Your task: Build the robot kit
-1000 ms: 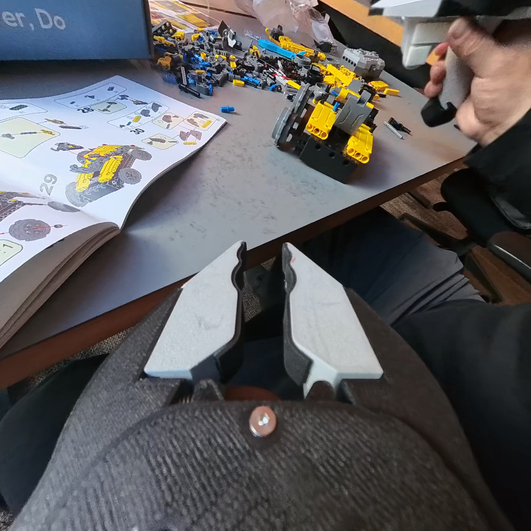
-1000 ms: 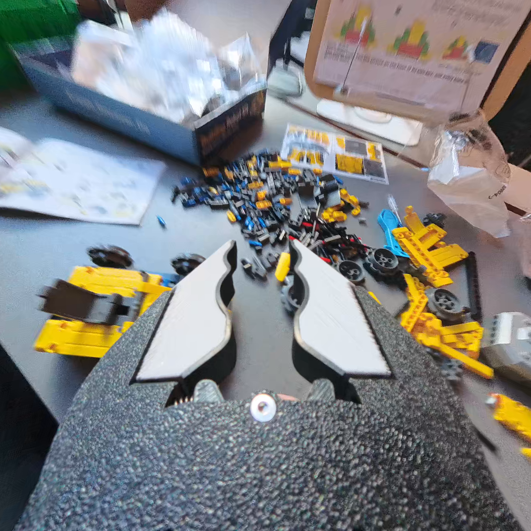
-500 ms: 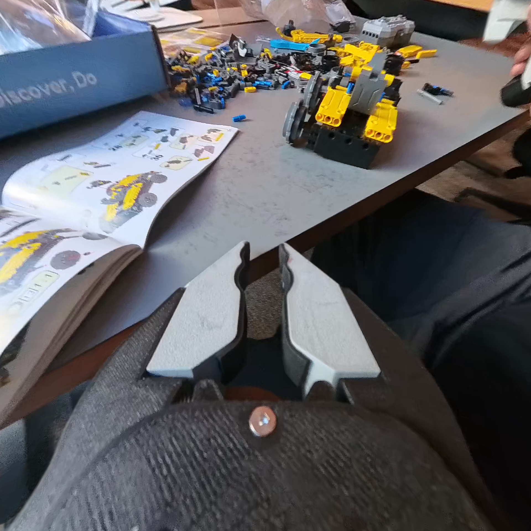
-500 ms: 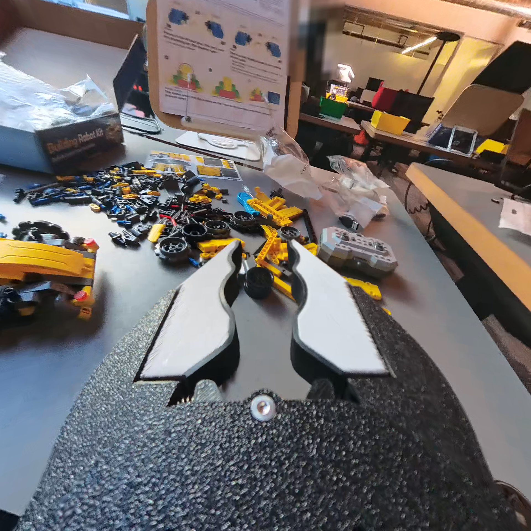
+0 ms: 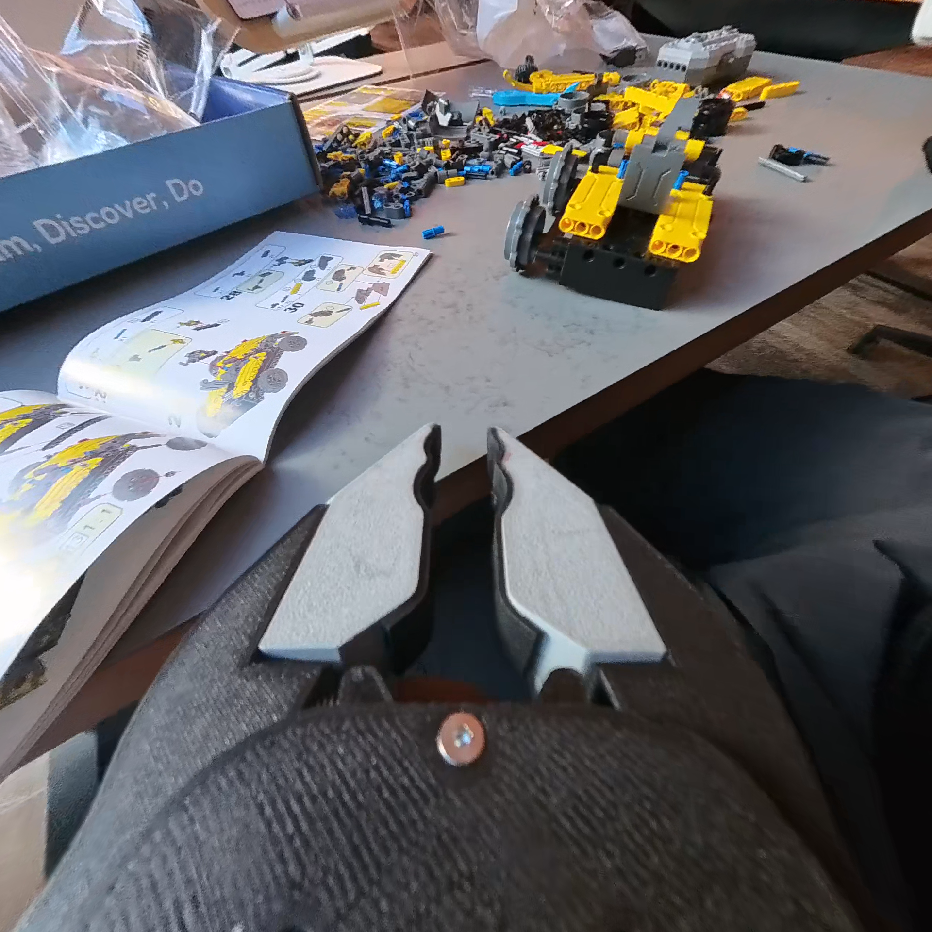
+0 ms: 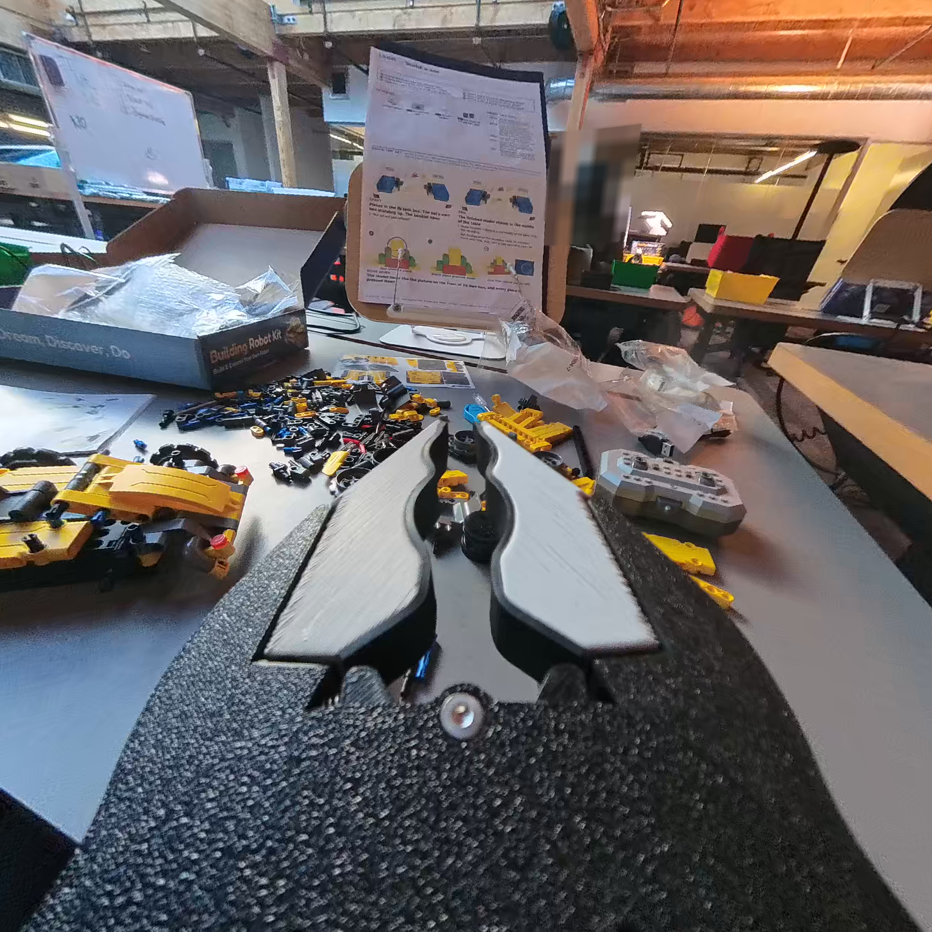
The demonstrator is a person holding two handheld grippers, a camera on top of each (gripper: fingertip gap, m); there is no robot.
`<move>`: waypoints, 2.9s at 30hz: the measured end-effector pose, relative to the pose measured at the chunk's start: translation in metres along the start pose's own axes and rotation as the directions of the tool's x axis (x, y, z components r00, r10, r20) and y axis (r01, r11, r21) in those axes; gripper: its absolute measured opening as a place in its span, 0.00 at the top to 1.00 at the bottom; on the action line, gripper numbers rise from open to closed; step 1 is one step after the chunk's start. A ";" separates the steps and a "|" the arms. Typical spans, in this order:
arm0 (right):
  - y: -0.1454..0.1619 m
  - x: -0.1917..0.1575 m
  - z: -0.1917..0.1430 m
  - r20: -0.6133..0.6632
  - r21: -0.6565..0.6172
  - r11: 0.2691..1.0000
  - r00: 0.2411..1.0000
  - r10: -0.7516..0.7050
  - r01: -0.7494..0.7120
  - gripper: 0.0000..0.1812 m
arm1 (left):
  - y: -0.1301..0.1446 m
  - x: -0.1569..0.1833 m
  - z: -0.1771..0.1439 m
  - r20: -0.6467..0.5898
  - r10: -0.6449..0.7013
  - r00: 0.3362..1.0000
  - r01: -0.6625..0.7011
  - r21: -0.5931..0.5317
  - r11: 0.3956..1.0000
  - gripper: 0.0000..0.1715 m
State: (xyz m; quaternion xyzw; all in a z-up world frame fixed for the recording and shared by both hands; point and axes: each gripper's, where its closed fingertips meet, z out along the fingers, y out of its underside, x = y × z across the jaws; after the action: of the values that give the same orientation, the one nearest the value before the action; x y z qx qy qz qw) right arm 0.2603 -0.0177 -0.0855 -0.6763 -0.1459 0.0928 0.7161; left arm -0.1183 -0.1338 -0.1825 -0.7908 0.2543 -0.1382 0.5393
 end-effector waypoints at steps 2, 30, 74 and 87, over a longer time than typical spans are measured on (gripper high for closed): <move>0.000 0.001 0.000 -0.002 0.004 1.000 1.000 0.006 -0.006 0.95 | -0.001 0.005 0.003 -0.027 0.003 1.000 -0.003 -0.001 1.000 0.91; -0.019 -0.011 -0.016 0.120 0.175 0.985 0.993 -0.020 -0.002 1.00 | -0.042 0.037 0.052 -0.271 0.027 0.962 0.008 0.128 0.992 0.77; -0.015 -0.019 -0.013 0.104 0.163 0.982 0.988 -0.116 0.098 1.00 | -0.047 0.054 0.062 -0.369 -0.030 0.929 0.070 0.097 0.993 0.84; -0.020 -0.007 -0.018 0.111 0.196 0.981 0.994 -0.021 -0.001 1.00 | -0.045 0.048 0.059 -0.357 -0.043 0.933 0.082 0.093 0.992 0.84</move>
State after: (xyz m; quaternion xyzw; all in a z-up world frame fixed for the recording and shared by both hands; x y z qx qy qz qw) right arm 0.2586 -0.0385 -0.0668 -0.5954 -0.1796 0.1413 0.7702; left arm -0.0380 -0.1011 -0.1658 -0.7309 0.3142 -0.3088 0.5213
